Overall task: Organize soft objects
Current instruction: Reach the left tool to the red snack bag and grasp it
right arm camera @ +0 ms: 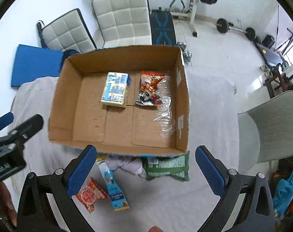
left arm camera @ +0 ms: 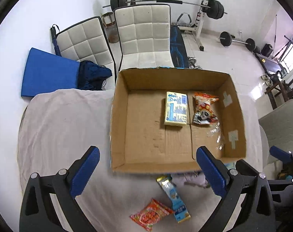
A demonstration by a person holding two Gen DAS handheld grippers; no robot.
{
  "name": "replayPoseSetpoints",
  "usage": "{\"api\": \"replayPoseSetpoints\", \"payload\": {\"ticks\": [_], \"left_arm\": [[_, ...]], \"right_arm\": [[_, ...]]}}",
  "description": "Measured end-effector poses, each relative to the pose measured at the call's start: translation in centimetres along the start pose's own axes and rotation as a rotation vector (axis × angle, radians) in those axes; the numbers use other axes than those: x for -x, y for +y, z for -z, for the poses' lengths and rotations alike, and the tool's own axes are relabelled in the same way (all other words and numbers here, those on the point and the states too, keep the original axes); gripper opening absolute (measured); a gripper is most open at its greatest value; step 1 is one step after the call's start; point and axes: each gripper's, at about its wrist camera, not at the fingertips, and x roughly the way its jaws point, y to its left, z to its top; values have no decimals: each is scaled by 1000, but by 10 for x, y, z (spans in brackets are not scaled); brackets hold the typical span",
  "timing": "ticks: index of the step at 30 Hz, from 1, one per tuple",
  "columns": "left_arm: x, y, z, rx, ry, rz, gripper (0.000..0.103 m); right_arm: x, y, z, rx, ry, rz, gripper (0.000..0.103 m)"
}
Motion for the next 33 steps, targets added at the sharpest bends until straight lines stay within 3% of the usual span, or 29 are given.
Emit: {"api": "replayPoseSetpoints", "payload": {"ticks": [12,20,23,27,33], "left_arm": [[63,2,45,11,-54,34,102],[78,7,68,-8,-64,32,102],[63,10,92,-28,-19,22,102],[13,8,132,-73,132,5,102],[-77,-1,184,-142,346,-14,102]], "right_arm": [[66,12,52,-12,-80,-2,103],[64,6,78,-30,-51,-22,103],[42,-4,98,-33,16,-17,103],[-7,-23,137,-40,157,-14,103],[-64,-40,172,-64,269,-27,103]]}}
